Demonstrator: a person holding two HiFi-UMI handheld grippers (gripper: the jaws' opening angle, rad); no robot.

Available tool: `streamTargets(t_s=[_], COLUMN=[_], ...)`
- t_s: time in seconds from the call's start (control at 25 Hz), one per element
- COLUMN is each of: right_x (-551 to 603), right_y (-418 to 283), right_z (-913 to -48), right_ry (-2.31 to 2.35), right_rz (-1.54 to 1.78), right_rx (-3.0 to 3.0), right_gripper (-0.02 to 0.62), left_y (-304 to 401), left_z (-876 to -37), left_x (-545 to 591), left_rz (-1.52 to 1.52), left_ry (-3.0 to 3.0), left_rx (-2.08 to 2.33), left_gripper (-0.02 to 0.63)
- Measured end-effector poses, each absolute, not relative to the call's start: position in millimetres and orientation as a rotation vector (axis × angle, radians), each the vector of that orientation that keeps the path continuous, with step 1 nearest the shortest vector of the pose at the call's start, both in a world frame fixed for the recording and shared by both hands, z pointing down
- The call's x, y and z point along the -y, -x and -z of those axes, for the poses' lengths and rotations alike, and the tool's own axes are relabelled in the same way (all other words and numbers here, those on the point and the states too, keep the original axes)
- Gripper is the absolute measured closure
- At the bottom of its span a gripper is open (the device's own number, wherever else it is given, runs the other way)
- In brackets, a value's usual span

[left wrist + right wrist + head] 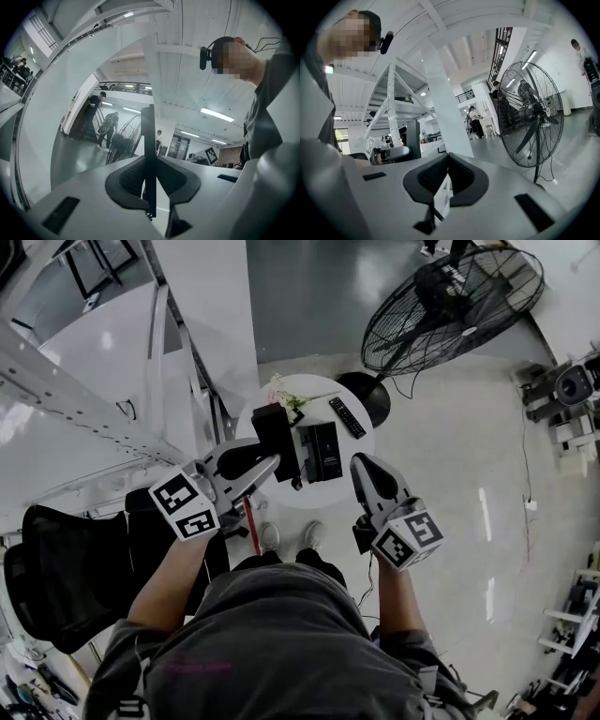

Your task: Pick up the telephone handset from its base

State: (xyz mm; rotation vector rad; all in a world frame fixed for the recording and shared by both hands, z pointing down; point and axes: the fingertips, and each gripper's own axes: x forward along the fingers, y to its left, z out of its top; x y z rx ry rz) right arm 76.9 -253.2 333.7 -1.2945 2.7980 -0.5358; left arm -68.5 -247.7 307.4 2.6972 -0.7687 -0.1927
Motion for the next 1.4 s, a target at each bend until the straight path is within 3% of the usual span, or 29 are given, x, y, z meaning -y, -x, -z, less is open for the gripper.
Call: streamTargets(t_s=[1.4], right_x=[253.6], right_y=[-72.1], right_z=[-332.7], right_ry=[1.231], right_rz=[0.531], right_rx=[-2.891], right_gripper=[0.578], left_y=[53.3], left_z=[-313.2], left_x=[246.6], left_rz=[0.197], left_ry=[-2.691], left_rx=[0.756], left_gripper=[0.529])
